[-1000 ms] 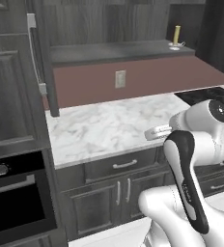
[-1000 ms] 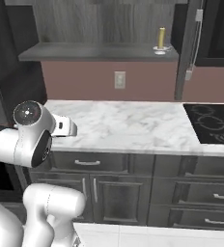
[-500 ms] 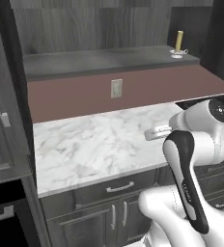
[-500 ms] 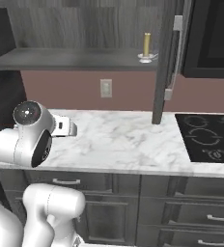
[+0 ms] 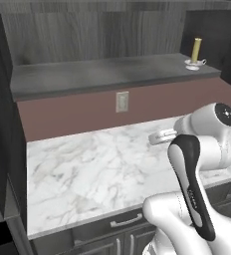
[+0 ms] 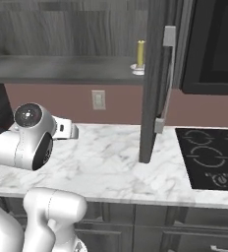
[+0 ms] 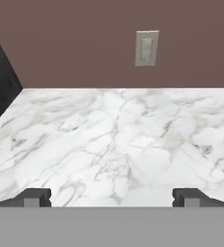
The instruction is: Get the candle and the liquor from the cabinet and move them to the dining counter.
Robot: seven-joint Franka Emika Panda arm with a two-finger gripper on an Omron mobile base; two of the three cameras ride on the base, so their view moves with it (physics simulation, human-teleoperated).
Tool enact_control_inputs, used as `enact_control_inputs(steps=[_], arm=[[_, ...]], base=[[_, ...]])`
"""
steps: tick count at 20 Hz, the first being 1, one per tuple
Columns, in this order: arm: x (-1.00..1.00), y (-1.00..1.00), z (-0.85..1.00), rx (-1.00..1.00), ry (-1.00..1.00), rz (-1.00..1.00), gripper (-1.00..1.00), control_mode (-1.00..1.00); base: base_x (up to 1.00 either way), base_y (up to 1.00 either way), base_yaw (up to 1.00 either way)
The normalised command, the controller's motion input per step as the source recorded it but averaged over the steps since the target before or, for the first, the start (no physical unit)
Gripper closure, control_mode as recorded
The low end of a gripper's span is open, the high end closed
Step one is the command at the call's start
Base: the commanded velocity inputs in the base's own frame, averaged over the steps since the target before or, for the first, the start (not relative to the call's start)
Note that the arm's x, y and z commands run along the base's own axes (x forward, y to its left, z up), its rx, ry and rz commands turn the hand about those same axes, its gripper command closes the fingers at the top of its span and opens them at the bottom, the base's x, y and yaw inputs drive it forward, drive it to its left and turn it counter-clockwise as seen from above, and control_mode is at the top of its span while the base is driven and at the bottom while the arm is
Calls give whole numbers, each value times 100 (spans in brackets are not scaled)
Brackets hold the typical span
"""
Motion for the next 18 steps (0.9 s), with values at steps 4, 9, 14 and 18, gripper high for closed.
enact_control_inputs(steps=[4,9,14,18], arm=[[0,0,0,0,0,0,-100,100],[0,0,0,0,0,0,-100,100],[0,0,0,0,0,0,-100,100],[0,0,0,0,0,0,-100,100]], base=[[62,-28,3],[44,-23,8],[22,-12,11],[0,0,0]])
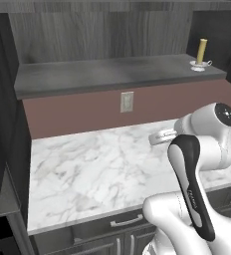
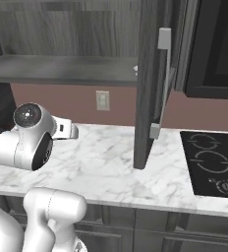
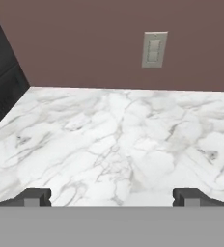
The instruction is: Get the candle and the liquor from the cabinet and move them to the dining counter.
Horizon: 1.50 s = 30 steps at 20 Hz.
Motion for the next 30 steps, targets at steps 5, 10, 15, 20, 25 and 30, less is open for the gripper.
enact_control_inputs(steps=[5,10,15,20,25,30], arm=[[0,0,0,0,0,0,-100,100],[0,0,0,0,0,0,-100,100],[0,0,0,0,0,0,-100,100],[0,0,0,0,0,0,-100,-100],[0,0,0,0,0,0,-100,-100],[0,0,0,0,0,0,-100,-100]], base=[[0,0,0],[0,0,0],[0,0,0],[0,0,0],[0,0,0],[0,0,0]])
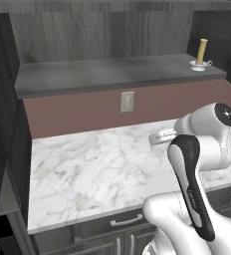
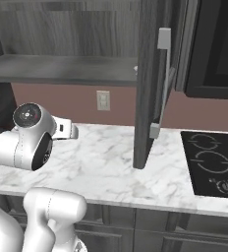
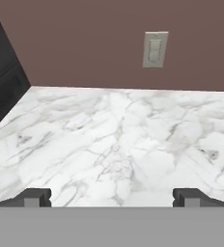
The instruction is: Get the candle and the liquor from the cabinet and move them to the dining counter.
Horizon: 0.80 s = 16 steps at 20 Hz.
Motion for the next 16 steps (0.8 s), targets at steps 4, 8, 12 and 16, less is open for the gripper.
enact_control_inputs(steps=[4,8,12,16], arm=[[-23,0,-4,1,-3,0,-100,-100],[-30,17,-1,-3,-21,-18,-100,-100],[-21,4,22,0,-11,-53,-100,-100],[-14,4,31,0,-1,-59,-100,-100]], base=[[0,0,0],[0,0,0],[0,0,0],[0,0,0]])
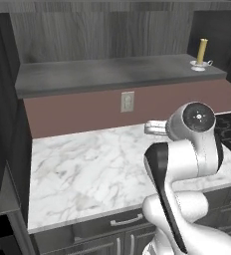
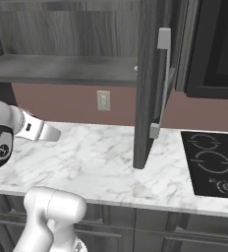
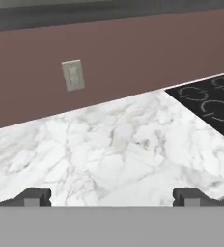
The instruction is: Get the candle and the liquor from the cabinet and move them to the dining counter.
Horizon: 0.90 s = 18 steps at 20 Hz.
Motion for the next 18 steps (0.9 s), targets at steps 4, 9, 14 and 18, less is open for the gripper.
enact_control_inputs(steps=[4,9,14,18], arm=[[-6,-10,34,0,-1,-49,-100,-100],[-2,-29,31,1,-12,-30,-100,-100],[-2,-36,33,0,-15,-6,-100,-100],[-5,-33,22,0,-19,2,-100,-100]], base=[[0,0,0],[0,0,0],[0,0,0],[0,0,0]])
